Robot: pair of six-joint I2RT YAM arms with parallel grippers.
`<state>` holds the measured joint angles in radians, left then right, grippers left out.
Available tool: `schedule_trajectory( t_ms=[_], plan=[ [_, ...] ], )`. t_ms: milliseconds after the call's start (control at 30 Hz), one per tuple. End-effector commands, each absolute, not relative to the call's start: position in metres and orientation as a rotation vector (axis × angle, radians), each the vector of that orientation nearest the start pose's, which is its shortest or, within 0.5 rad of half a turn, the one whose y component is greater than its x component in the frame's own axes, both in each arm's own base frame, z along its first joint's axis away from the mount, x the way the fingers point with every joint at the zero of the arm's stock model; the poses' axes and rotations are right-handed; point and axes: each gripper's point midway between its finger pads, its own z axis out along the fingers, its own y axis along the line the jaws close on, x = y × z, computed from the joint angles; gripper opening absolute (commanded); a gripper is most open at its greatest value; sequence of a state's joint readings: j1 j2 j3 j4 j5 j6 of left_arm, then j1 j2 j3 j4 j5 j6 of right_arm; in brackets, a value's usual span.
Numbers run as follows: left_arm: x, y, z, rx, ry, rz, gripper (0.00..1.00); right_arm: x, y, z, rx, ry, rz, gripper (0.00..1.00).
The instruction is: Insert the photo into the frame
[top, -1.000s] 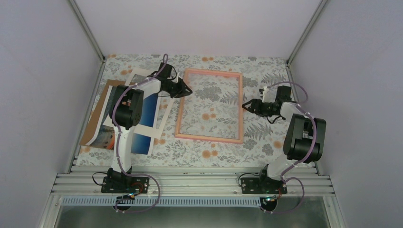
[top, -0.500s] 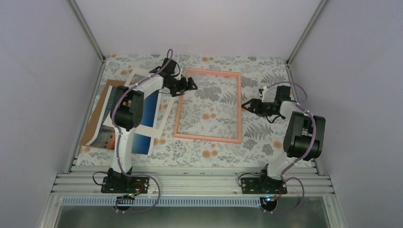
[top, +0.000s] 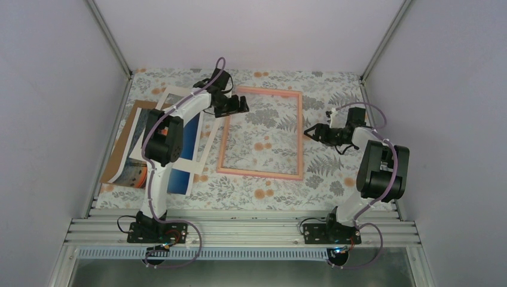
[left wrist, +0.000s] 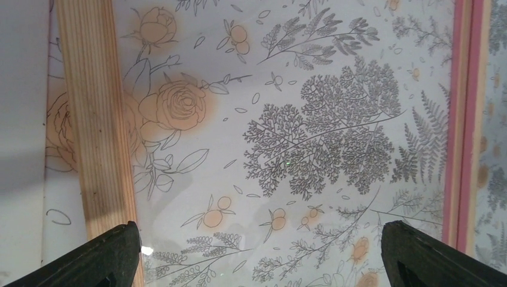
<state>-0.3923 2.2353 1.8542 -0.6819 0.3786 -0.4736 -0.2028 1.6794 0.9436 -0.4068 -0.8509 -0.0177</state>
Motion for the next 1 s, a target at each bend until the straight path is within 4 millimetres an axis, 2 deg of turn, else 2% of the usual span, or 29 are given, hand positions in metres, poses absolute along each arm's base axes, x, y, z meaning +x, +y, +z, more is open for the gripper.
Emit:
schedule_trajectory(
  t_ms=[0,200,233,367,467,600,767,967],
  plan=[
    [0.48,-0.262,0.114,0.057,2.694,-0.68,1.0,0.378,0.058,0.096,-0.063,2.415,1.005,0.67],
    [0.492,-0.251,0.139,0.158,2.605,-0.549,1.0,0.379,0.062,0.098,-0.094,2.406,1.004,0.68],
    [0.494,-0.249,0.143,0.182,2.587,-0.519,1.0,0.379,0.063,0.108,-0.114,2.383,0.992,0.68],
    [0.51,-0.231,0.141,0.237,2.538,-0.335,1.0,0.38,0.07,0.115,-0.151,2.367,0.993,0.68],
    [0.521,-0.221,0.129,0.268,2.531,-0.245,1.0,0.38,0.076,0.119,-0.179,2.356,0.989,0.68],
    [0.526,-0.217,0.109,0.335,2.549,-0.196,1.0,0.379,0.088,0.123,-0.229,2.348,0.988,0.68],
    [0.514,-0.214,0.084,0.431,2.598,-0.154,0.94,0.375,0.101,0.125,-0.275,2.346,0.986,0.68],
    [0.493,-0.207,0.056,0.487,2.658,-0.113,0.9,0.369,0.103,0.117,-0.282,2.365,0.973,0.68]
  ],
)
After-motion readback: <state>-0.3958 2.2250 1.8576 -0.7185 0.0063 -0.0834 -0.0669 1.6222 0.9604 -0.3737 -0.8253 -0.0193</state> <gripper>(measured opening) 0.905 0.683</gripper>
